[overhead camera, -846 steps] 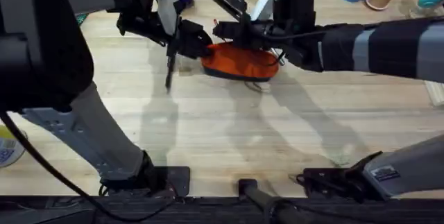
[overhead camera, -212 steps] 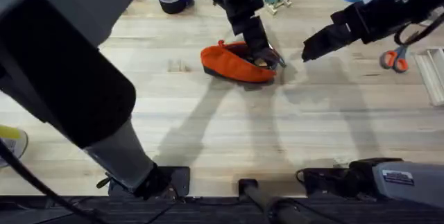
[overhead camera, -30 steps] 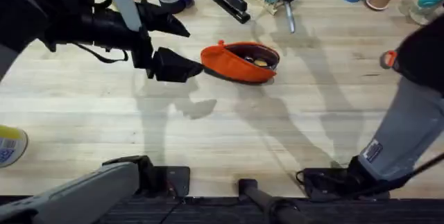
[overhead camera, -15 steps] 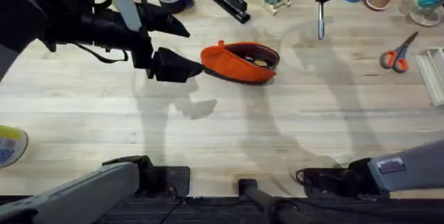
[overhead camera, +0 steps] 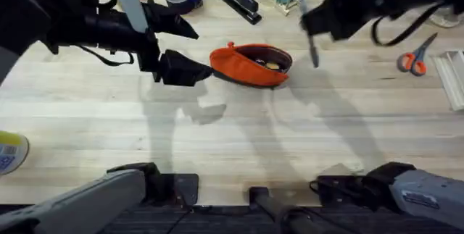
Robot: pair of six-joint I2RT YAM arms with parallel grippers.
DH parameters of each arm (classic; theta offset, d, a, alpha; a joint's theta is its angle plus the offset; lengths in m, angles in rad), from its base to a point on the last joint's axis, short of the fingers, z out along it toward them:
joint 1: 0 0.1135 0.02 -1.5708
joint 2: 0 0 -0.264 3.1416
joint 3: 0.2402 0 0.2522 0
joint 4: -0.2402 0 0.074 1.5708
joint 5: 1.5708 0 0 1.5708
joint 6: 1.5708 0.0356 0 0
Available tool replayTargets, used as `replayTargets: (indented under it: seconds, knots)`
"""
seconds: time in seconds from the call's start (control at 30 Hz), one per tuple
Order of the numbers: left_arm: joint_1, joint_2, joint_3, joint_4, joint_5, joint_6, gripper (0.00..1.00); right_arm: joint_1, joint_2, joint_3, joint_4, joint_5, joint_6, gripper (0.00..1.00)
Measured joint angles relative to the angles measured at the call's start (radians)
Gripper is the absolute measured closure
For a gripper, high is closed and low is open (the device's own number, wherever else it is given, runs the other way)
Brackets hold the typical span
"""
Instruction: Unzip the bag, pick up the pens from the table one at a time and place them inside, then zip the bag closed.
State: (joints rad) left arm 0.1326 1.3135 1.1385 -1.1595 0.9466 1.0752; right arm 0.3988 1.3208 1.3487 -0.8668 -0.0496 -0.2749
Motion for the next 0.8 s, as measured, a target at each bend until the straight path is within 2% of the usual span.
replayTargets:
  seconds: [0.13,0.27,0.47,0.8]
  knots:
    - [0.000,0.000,0.000,0.000,0.000,0.000,0.005,0.082,-0.003,-0.035,0.002,0.000,-0.062,0.972]
    - [0.000,0.000,0.000,0.000,0.000,0.000,0.005,0.119,-0.003,-0.037,0.008,-0.013,-0.122,0.971]
    - [0.000,0.000,0.000,0.000,0.000,0.000,0.005,0.122,-0.001,-0.037,0.007,-0.103,-0.238,0.971]
    - [0.000,0.000,0.000,0.003,0.000,0.000,0.006,0.120,0.036,-0.037,0.029,-0.131,-0.463,0.971]
